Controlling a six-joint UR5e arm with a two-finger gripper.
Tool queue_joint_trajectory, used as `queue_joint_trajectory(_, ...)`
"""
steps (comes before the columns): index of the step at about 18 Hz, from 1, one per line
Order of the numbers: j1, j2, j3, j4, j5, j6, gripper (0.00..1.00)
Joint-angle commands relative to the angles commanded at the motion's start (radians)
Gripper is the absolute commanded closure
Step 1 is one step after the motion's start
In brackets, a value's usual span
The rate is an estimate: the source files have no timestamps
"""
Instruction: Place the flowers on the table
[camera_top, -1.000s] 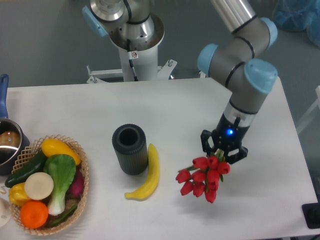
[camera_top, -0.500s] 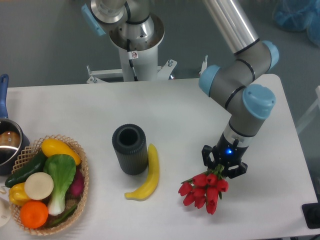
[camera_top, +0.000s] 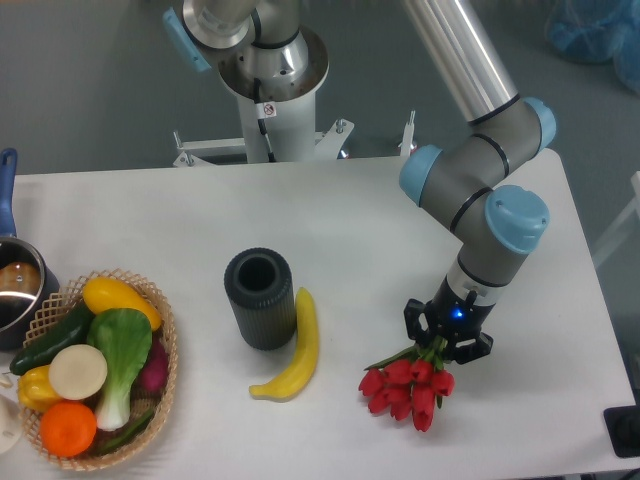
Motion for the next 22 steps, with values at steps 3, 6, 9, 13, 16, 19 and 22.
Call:
queue_joint_trajectory(3, 0.014, 0.017, 0.000, 0.000, -0.002, -0.003, 0.00)
queue_joint_trajectory(6, 0.025, 0.044, -0.005, 0.000, 0.002, -0.005, 0.00)
queue_joint_trajectory(9, 0.060, 0.086, -0.012, 0.000, 0.021, -0.001, 0.00)
queue_joint_trajectory(13, 0.086, 0.179, -0.018, -0.014, 0.084, 0.052, 0.00)
queue_joint_trajectory(16, 0.087, 0.242, -0.037, -0.047, 0.150, 0.182, 0.00)
queue_joint_trajectory(19, 0.097, 0.302, -0.047, -0.096, 0.176, 0.264, 0.00)
queue_joint_trajectory(22, 0.100, 0.379, -0.054, -0.172, 0.225, 0.345, 0.00)
